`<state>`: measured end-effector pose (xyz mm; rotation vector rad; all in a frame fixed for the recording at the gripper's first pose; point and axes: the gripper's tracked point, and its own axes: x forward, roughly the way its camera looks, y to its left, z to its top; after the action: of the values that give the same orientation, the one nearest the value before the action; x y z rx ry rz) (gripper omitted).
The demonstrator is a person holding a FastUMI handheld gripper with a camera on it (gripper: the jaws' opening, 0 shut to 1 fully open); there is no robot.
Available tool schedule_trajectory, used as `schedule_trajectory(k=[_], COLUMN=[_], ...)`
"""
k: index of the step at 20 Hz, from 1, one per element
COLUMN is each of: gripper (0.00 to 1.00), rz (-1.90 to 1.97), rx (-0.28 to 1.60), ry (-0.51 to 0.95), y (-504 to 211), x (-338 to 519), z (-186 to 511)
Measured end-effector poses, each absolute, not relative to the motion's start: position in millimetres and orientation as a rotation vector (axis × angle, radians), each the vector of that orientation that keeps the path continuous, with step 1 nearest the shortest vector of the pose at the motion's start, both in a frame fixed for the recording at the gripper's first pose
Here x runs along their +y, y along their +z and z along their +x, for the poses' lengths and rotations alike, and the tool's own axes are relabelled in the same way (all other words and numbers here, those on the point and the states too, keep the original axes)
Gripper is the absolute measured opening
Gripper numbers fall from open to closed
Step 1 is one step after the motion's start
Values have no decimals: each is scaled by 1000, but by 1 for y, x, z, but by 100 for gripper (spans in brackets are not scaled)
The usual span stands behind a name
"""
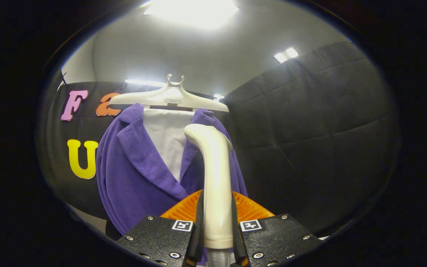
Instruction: Iron the clothes twice with a garment steamer, once on the left side and once on the right side.
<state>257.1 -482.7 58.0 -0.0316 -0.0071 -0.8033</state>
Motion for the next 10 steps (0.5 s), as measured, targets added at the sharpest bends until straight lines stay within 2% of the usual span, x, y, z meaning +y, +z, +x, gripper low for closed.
schedule_trajectory(k=[10], gripper=[32], rz=[18], rx=[112], ry=[-814], y=[-16], x=[-477], z=[232])
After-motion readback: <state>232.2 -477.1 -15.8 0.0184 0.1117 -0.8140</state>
